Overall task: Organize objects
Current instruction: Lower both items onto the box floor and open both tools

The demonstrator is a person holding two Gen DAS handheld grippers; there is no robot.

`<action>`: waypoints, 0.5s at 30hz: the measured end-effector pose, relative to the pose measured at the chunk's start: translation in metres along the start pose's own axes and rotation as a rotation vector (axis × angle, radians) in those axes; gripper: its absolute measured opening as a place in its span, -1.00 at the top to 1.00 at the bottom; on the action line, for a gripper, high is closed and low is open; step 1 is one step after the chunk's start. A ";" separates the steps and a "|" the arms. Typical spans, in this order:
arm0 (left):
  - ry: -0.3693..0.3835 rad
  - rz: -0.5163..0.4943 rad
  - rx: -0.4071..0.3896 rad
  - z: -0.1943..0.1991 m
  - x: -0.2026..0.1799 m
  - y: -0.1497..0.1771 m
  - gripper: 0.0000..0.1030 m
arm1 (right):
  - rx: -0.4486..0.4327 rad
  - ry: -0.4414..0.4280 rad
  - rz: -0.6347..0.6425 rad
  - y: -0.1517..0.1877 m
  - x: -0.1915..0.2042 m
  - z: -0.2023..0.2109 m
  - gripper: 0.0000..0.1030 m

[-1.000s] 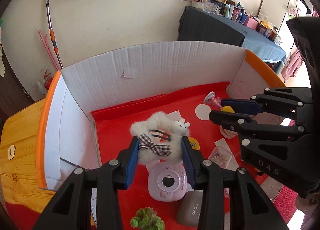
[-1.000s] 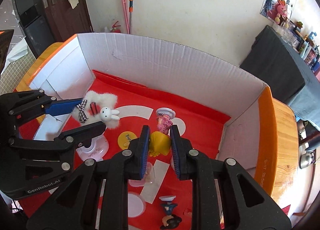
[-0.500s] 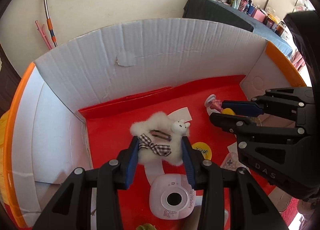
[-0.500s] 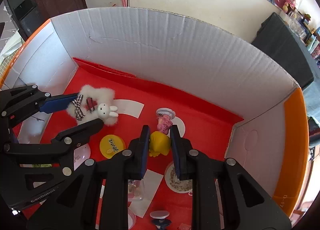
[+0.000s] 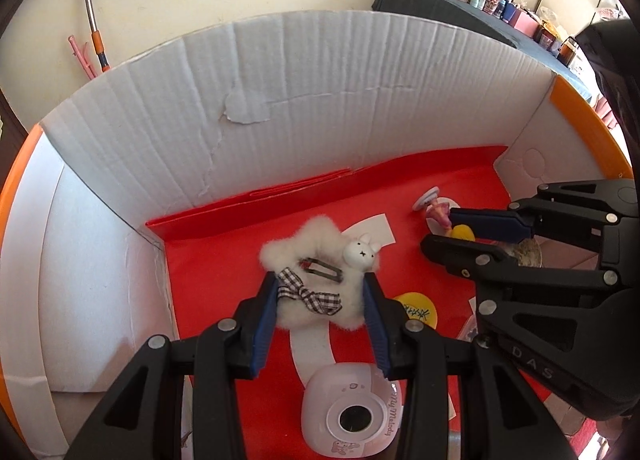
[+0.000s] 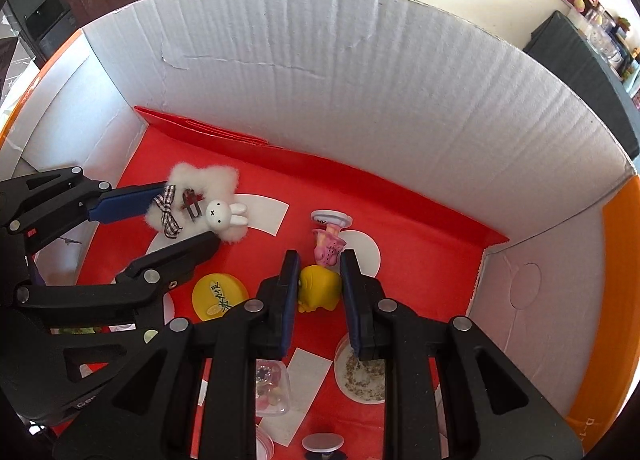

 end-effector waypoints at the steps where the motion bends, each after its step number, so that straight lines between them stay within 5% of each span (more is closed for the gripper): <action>1: 0.001 -0.001 0.001 0.000 0.001 0.000 0.16 | 0.000 0.000 0.000 0.001 0.000 0.000 0.61; 15: -0.001 -0.004 0.005 -0.002 -0.006 -0.004 0.12 | -0.001 0.011 0.011 0.006 -0.010 0.003 0.61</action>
Point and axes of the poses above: each gripper's, at about its wrist camera, not at the fingertips, and z roughly against the way its jaws point, x to its left, y to its underside, the point moved 6 cm from there along -z, roughly the way its jaws point, and after that the axes turned 3 degrees about y, right-handed, at the moved point
